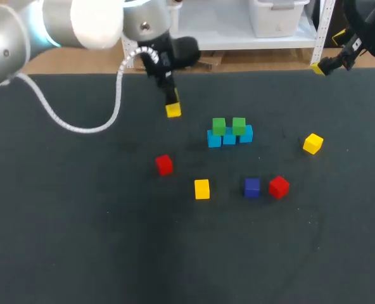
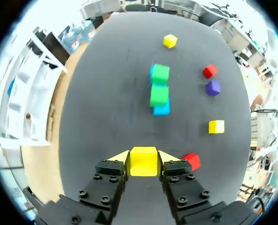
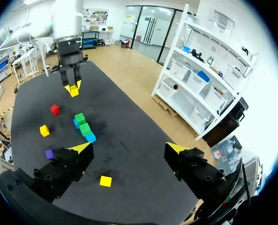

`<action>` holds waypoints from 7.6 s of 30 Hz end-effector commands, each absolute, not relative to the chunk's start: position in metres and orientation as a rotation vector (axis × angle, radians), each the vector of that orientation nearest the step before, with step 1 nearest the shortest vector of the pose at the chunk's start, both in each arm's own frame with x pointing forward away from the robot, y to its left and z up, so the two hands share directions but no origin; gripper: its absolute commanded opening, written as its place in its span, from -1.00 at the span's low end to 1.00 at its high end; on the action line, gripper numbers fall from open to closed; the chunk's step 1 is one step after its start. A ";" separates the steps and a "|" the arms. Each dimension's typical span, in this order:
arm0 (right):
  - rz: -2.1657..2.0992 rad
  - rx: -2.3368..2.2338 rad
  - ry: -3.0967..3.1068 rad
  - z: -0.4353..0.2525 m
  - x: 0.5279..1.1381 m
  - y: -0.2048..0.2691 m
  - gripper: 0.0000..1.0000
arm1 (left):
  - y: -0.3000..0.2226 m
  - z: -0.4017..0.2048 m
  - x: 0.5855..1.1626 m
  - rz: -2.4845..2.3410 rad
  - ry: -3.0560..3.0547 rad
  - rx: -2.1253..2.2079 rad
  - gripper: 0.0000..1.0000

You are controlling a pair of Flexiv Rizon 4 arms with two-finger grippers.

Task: Place the blue cubes, place green cubes on the blue cubes, place the yellow cubes on the green cubes, then place the red cubes on the yellow cubes, and place purple cube on the red cubes.

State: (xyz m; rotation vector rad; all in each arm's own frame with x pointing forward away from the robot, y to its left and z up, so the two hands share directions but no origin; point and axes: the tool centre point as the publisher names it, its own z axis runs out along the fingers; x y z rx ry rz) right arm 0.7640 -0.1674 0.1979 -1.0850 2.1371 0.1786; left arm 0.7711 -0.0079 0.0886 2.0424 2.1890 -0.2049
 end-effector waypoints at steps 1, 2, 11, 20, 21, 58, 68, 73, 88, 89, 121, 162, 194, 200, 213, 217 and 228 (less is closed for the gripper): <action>0.179 -1.085 2.137 0.198 0.764 -0.167 1.00 | -0.025 0.102 0.758 -0.147 2.123 2.079 -1.00; 0.179 -1.085 2.137 0.198 0.764 -0.167 1.00 | -0.030 0.102 0.758 -0.139 2.109 2.092 -1.00; 0.179 -1.085 2.137 0.198 0.764 -0.167 1.00 | -0.071 0.090 0.761 -0.080 2.027 2.146 -1.00; 0.179 -1.085 2.137 0.198 0.764 -0.167 1.00 | -0.107 0.088 0.759 -0.108 1.996 2.201 -1.00; 0.179 -1.085 2.137 0.198 0.764 -0.167 1.00 | -0.110 0.088 0.759 -0.105 1.996 2.201 -1.00; 0.179 -1.085 2.137 0.198 0.764 -0.167 1.00 | -0.129 0.063 0.774 -0.135 2.100 2.165 -1.00; 0.179 -1.085 2.137 0.198 0.764 -0.167 1.00 | -0.128 0.061 0.774 -0.136 2.112 2.163 -0.76; 0.179 -1.085 2.137 0.198 0.764 -0.167 1.00 | -0.128 0.061 0.774 -0.144 2.122 2.163 -0.23; 0.179 -1.085 2.137 0.198 0.764 -0.167 1.00 | -0.130 0.063 0.770 -0.171 2.118 2.165 0.46; 0.179 -1.085 2.137 0.198 0.764 -0.167 1.00 | -0.130 0.064 0.770 -0.171 2.116 2.165 0.46; 0.179 -1.085 2.137 0.198 0.764 -0.167 1.00 | -0.094 0.045 0.872 -0.031 2.122 2.234 1.00; 0.179 -1.085 2.137 0.198 0.764 -0.167 1.00 | -0.066 0.096 0.761 -0.145 2.441 1.724 1.00; 0.179 -1.085 2.137 0.198 0.764 -0.167 1.00 | -0.082 0.041 0.729 -0.032 2.473 1.622 1.00; 0.179 -1.085 2.137 0.198 0.764 -0.167 1.00 | -0.083 0.035 0.734 -0.034 2.528 1.613 1.00; 0.179 -1.085 2.137 0.198 0.764 -0.167 1.00 | -0.087 0.029 0.743 -0.079 2.551 1.578 1.00; 0.179 -1.085 2.137 0.198 0.764 -0.167 1.00 | -0.087 0.025 0.746 -0.069 2.560 1.570 1.00; 0.179 -1.085 2.137 0.198 0.764 -0.167 1.00 | -0.090 0.030 0.749 -0.037 2.542 1.558 -0.07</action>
